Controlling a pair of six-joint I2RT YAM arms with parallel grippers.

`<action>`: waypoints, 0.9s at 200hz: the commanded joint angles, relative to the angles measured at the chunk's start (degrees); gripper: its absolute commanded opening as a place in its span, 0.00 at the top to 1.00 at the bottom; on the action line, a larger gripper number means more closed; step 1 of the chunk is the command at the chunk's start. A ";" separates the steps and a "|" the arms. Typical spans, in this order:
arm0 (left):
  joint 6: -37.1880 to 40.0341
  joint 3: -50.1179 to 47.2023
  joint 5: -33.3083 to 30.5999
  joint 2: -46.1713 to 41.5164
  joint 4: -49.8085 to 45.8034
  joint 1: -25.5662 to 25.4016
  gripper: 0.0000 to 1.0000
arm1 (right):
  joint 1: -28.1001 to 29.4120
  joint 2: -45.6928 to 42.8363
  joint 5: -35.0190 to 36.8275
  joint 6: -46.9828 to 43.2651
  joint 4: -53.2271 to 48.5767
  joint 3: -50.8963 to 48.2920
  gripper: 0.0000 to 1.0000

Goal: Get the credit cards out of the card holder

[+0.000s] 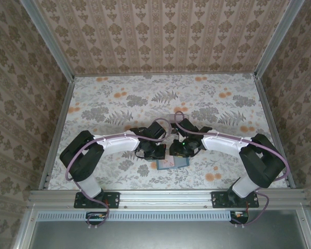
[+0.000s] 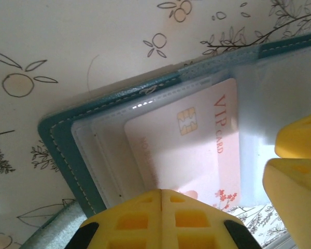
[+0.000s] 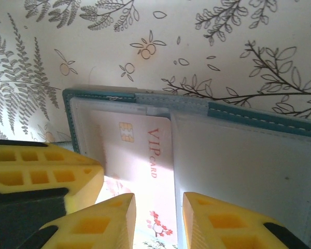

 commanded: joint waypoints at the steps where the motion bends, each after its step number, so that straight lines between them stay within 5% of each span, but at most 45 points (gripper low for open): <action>1: 0.54 0.64 0.53 0.99 0.12 -0.55 1.00 | -0.36 1.04 -1.54 0.31 1.27 -0.73 0.70; 180: 1.76 0.36 -0.73 3.12 -3.06 -0.50 1.00 | -1.26 1.83 -8.92 3.24 10.43 -3.95 0.79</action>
